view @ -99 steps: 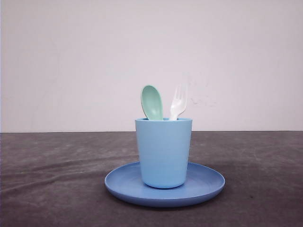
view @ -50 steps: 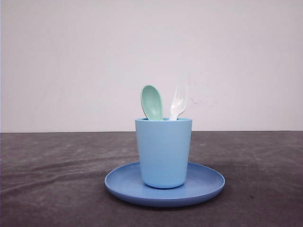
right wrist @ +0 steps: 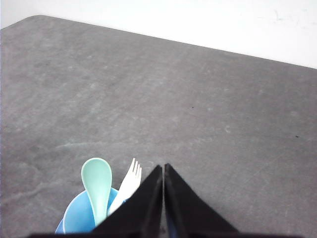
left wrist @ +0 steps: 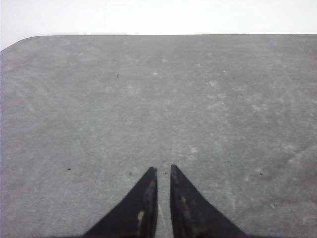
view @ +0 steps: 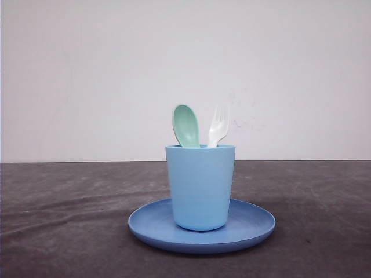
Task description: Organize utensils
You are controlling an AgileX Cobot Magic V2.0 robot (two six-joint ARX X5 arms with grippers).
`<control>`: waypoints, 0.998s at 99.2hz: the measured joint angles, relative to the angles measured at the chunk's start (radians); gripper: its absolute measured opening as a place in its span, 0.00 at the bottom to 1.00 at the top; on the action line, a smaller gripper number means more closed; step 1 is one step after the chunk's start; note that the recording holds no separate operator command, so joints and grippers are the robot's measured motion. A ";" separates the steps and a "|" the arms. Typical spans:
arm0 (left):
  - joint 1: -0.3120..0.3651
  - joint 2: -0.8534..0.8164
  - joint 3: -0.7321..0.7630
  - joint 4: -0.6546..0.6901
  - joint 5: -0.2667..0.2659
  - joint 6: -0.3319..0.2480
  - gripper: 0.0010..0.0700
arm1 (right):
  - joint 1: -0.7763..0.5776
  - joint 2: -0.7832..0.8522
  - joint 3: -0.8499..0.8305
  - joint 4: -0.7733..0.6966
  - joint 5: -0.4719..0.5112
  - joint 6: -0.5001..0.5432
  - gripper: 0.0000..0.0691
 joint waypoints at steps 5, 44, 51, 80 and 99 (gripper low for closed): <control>0.000 0.000 0.000 0.000 0.000 0.000 0.02 | 0.000 0.000 0.000 0.000 0.000 -0.002 0.01; 0.000 0.000 0.000 0.000 0.000 0.000 0.02 | -0.070 0.000 0.000 0.160 0.035 -0.135 0.01; 0.000 0.000 0.000 0.000 0.000 0.000 0.02 | -0.140 0.000 0.000 0.168 0.000 -0.177 0.01; 0.000 0.000 0.000 0.000 0.000 0.000 0.02 | -0.548 -0.009 -0.024 0.168 -0.268 -0.240 0.01; 0.000 0.000 0.000 0.000 0.000 0.000 0.02 | -0.752 -0.094 -0.123 0.235 -0.350 -0.280 0.01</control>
